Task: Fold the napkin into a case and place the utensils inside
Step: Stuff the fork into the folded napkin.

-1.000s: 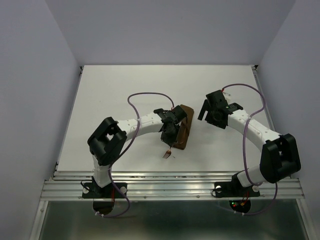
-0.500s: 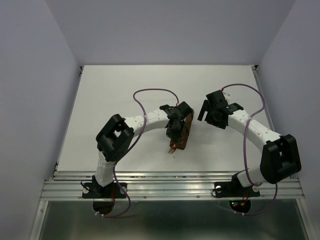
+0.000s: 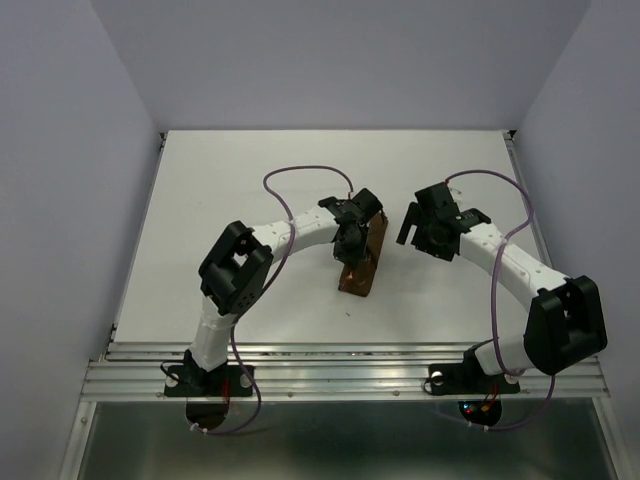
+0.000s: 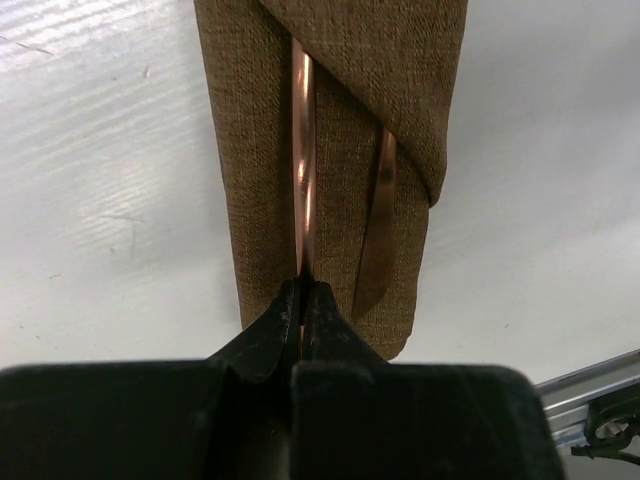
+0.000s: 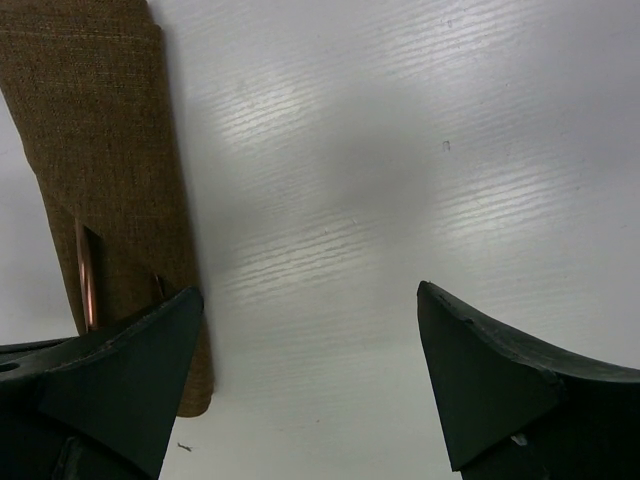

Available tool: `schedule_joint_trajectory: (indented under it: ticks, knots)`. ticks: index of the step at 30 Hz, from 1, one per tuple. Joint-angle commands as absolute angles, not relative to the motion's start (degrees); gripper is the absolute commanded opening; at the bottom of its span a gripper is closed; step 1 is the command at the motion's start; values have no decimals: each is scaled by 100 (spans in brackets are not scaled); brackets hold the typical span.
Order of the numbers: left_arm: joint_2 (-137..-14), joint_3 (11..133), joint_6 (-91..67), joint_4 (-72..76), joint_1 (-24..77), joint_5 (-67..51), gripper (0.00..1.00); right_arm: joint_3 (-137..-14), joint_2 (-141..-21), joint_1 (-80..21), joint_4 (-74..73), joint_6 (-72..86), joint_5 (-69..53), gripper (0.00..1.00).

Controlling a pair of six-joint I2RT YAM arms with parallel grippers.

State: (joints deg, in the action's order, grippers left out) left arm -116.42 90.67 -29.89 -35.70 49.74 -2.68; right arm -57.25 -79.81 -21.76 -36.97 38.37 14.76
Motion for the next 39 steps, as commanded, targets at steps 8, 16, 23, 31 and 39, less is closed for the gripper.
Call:
schedule_joint_trajectory:
  ticks: [8,16,23,31,39]
  knots:
    - [-11777,9510,-3111,-3428,4834,-141,0,-5669,-7761,-2145,-3771,3893,1468,93]
    - [-11865,9668,-3164,-3410,4816,-132,0,-5581,-7717,-2145,-3771,3929,1468,93]
    - [-11979,9703,-3173,-3313,4790,-106,0,-5520,-7655,-2145,-3788,3938,1468,93]
    - [-12023,9782,-3059,-3278,4790,202,0,-5502,-7655,-2145,-3797,3973,1468,93]
    - [-11988,9905,-2786,-3410,4790,659,0,-5484,-7655,-2145,-3797,3999,1450,93]
